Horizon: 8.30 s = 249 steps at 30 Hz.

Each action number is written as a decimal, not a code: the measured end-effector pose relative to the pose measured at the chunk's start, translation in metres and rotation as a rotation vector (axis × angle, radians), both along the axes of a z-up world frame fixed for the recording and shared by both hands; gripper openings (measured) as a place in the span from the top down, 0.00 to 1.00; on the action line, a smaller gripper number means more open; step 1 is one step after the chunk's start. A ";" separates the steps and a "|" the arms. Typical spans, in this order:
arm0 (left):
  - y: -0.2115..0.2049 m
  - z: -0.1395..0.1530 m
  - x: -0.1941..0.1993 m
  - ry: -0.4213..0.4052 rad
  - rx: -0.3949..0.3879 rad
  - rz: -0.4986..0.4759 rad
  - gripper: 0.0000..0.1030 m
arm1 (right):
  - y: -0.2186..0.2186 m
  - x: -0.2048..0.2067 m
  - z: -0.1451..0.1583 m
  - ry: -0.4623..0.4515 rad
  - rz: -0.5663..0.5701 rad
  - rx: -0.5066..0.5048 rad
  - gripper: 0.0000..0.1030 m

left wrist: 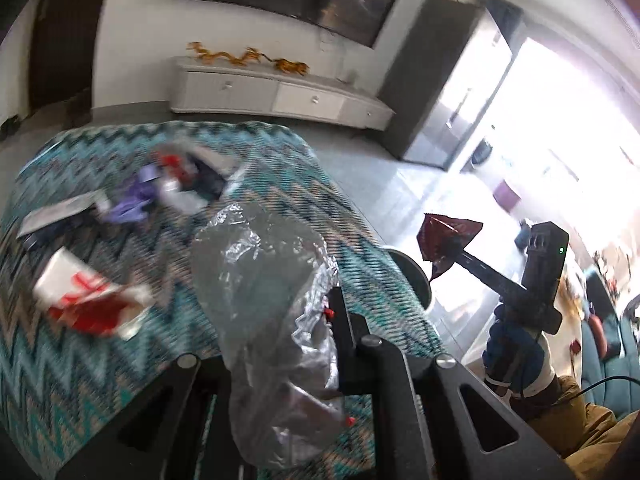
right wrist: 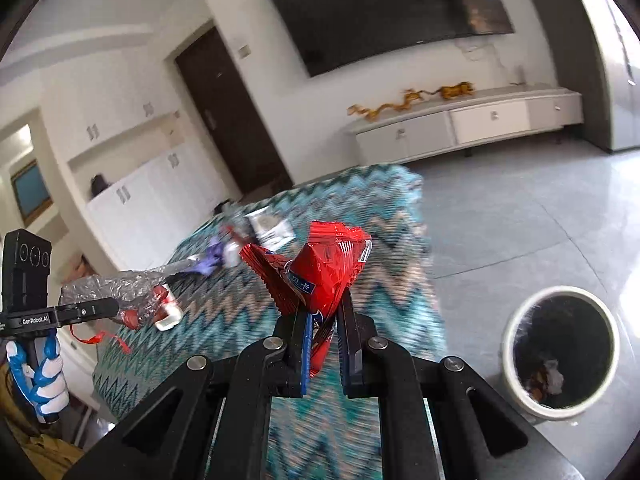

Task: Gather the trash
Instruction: 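Carry both items to the bin and open both tools over it, then move both tools back toward the trash on the blanket, then grasp white-red paper bag with left tool while right tool grasps white tissue, then carry paper bag and tissue to the bin and open both tools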

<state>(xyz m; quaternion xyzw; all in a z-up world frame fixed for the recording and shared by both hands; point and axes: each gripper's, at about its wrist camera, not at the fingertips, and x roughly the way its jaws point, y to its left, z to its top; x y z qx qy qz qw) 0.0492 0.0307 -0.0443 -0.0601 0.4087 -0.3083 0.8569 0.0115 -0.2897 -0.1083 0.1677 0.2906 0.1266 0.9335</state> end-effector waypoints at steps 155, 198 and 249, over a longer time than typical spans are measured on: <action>0.182 -0.117 0.058 0.359 -0.291 0.538 0.32 | 0.210 0.147 -0.006 0.115 0.249 -0.196 0.44; 0.192 -0.091 0.034 0.239 -0.321 0.558 0.80 | 0.237 0.087 0.004 0.063 0.510 -0.104 0.94; -0.422 -0.144 0.179 0.403 0.022 -0.171 0.49 | -0.217 0.048 -0.149 0.363 -0.436 -0.007 0.68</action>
